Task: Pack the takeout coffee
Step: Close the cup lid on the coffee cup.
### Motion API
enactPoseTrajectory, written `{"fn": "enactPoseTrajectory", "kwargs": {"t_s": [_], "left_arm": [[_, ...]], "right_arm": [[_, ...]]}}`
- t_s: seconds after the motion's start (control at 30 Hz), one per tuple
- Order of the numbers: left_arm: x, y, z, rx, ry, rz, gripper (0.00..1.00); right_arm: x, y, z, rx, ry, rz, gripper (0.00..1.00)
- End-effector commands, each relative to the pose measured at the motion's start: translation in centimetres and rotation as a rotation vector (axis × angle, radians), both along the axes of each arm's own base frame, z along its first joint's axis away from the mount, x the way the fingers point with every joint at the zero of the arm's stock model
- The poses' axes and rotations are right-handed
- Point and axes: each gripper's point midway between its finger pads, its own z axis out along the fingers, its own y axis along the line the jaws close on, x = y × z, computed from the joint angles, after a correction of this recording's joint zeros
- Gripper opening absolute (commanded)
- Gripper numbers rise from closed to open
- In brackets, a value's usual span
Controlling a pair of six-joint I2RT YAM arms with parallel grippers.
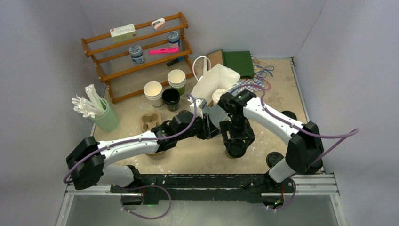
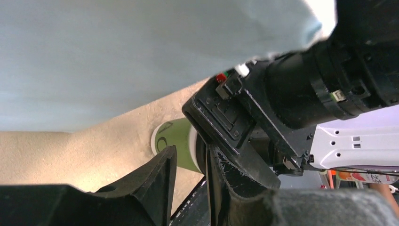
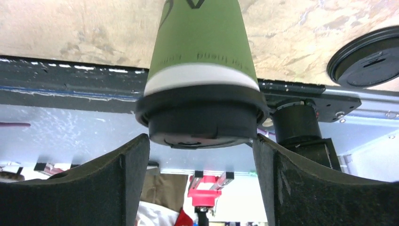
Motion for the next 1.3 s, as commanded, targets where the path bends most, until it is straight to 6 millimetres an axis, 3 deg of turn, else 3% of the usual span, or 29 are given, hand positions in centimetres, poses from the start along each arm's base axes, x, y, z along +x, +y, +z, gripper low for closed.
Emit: {"fn": "enactPoseTrajectory", "kwargs": {"t_s": [0.0, 0.3, 0.53, 0.8, 0.97, 1.13, 1.27], "left_arm": [[-0.1, 0.4, 1.0, -0.013, -0.034, -0.018, 0.31], [-0.2, 0.4, 0.8, -0.010, -0.028, -0.023, 0.31], [-0.3, -0.7, 0.3, -0.055, 0.003, -0.047, 0.29], [0.1, -2.0, -0.3, -0.079, 0.039, -0.047, 0.27], [-0.9, -1.7, -0.8, -0.078, 0.094, -0.052, 0.25], [-2.3, -1.6, -2.1, -0.091, 0.177, -0.057, 0.24], [-2.6, -1.8, -3.0, -0.098, 0.218, -0.054, 0.24]], "right_arm": [[1.9, 0.3, 1.4, 0.008, -0.095, 0.011, 0.84], [1.8, 0.0, 2.9, 0.060, -0.175, 0.009, 0.93], [4.7, -0.3, 3.8, 0.114, -0.451, -0.077, 0.86], [5.6, -0.3, 3.7, 0.155, -0.573, -0.184, 0.86], [6.5, 0.8, 4.0, 0.259, -0.655, -0.046, 0.79], [6.3, 0.9, 4.8, 0.340, -0.738, 0.081, 0.88], [5.7, 0.9, 4.1, 0.372, -0.747, 0.095, 0.87]]}}
